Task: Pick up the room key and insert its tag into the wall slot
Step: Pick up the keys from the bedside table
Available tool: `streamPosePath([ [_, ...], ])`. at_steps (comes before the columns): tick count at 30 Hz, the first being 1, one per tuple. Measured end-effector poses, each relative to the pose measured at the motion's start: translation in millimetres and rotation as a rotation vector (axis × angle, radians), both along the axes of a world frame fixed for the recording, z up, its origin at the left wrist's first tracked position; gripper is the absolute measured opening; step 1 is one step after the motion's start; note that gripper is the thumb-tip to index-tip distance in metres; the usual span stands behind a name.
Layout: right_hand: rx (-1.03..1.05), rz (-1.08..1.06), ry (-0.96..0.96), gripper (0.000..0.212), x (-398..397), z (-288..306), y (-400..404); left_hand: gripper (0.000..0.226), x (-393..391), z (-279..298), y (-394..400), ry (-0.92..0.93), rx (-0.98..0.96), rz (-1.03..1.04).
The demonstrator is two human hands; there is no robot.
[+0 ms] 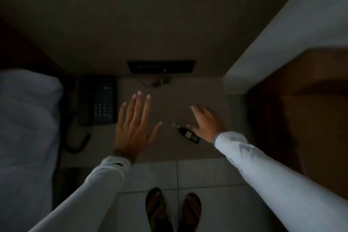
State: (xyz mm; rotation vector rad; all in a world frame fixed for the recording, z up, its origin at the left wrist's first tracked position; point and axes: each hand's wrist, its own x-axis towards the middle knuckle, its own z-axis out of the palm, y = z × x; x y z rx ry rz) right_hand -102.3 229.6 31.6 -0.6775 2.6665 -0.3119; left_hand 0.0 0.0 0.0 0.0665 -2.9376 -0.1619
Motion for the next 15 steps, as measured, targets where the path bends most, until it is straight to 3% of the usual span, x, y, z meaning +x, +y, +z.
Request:
streamPosePath([
  [4, -0.033, -0.135, -0.228, 0.046, 12.9, -91.3, -14.9, 0.08, 9.2, -100.8, 19.3, -0.145, 0.052, 0.067],
  [7, -0.087, -0.181, -0.18, 0.037, 16.7, -138.3, -21.3, 0.084, 14.5, -157.4, 24.4, -0.197, 0.126, 0.064],
  [15, -0.255, -0.318, -0.294, 0.017, 3.8, -158.1, -15.8, 0.085, 22.6, -190.6, 24.2, -0.231, 0.089, 0.036],
])
